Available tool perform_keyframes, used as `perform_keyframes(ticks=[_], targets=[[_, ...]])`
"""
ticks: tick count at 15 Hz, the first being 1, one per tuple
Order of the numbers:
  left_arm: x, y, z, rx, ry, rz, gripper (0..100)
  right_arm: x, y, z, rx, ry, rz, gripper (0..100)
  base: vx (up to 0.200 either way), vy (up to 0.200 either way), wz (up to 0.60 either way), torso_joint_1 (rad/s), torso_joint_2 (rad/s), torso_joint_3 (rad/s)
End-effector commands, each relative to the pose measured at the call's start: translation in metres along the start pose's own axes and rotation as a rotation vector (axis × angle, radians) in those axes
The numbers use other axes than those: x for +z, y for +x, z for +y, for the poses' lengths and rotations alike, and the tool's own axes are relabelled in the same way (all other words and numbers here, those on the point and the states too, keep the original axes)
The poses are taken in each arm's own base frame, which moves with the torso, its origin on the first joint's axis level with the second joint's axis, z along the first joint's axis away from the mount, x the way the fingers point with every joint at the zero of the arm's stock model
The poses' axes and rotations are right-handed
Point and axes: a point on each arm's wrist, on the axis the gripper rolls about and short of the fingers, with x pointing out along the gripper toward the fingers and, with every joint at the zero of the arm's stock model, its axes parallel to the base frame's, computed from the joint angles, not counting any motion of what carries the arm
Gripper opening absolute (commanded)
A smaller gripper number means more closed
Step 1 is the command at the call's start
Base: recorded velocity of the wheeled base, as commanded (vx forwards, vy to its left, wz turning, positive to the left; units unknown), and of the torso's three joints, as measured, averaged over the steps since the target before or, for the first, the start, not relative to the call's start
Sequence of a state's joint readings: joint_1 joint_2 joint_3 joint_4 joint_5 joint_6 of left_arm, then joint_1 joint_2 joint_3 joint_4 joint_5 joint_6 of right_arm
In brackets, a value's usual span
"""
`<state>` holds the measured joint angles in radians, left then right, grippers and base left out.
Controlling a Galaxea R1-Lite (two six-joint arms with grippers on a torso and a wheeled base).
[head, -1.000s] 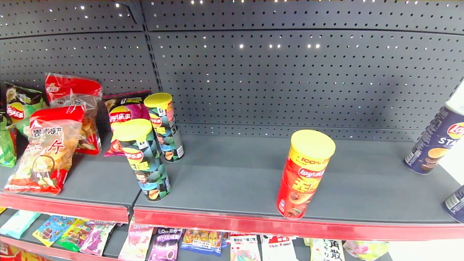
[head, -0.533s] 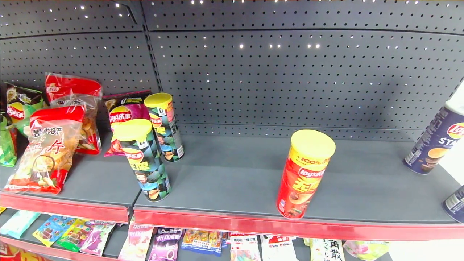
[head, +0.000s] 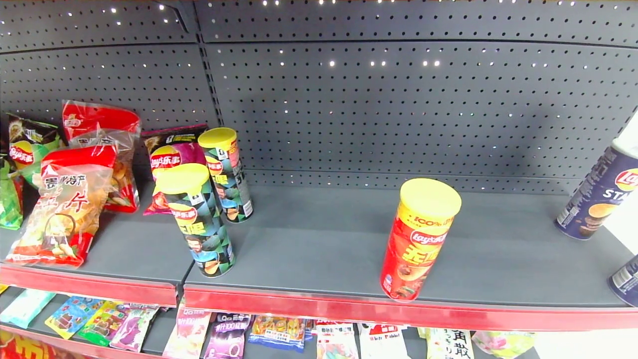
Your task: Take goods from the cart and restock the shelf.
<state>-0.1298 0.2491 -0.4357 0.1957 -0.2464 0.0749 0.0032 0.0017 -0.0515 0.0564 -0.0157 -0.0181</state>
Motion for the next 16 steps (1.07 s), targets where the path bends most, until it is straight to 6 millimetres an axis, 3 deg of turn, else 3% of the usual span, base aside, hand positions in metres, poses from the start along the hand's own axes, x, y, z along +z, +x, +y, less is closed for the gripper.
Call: perform_keyframes(ticks=[1,16], targets=[[0.0021,-0.0007,0.0,-0.001,-0.006,-0.007,0,-0.0018,0.0006,0.0,-0.006,-0.002,0.001,100,0.0,0.0,0.0,0.0,0.0,0.0],[0.001,0.0008,-0.0019,-0.1,-0.033,-0.017,0,-0.0084,0.004,0.001,0.031,0.013,-0.007,100,0.0,0.0,-0.04,0.0,0.0,0.0]])
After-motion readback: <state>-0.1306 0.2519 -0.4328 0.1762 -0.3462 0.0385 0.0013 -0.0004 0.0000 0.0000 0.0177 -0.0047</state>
